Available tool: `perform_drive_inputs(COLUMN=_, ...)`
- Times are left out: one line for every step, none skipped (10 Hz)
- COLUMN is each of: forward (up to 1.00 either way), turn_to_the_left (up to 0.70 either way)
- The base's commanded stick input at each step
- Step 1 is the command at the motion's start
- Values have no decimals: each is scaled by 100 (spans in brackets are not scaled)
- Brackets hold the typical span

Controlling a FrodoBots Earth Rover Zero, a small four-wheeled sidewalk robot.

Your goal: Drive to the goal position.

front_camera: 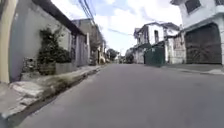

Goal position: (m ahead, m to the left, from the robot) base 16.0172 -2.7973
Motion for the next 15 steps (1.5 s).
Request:
perform_drive_inputs(forward=100, turn_to_the_left=0)
perform_drive_inputs(forward=100, turn_to_the_left=0)
perform_drive_inputs(forward=100, turn_to_the_left=0)
perform_drive_inputs(forward=100, turn_to_the_left=0)
perform_drive_inputs(forward=100, turn_to_the_left=0)
perform_drive_inputs(forward=100, turn_to_the_left=0)
perform_drive_inputs(forward=100, turn_to_the_left=0)
perform_drive_inputs(forward=100, turn_to_the_left=0)
perform_drive_inputs(forward=100, turn_to_the_left=0)
perform_drive_inputs(forward=100, turn_to_the_left=0)
perform_drive_inputs(forward=100, turn_to_the_left=0)
perform_drive_inputs(forward=100, turn_to_the_left=0)
perform_drive_inputs(forward=100, turn_to_the_left=0)
perform_drive_inputs(forward=100, turn_to_the_left=0)
perform_drive_inputs(forward=100, turn_to_the_left=0)
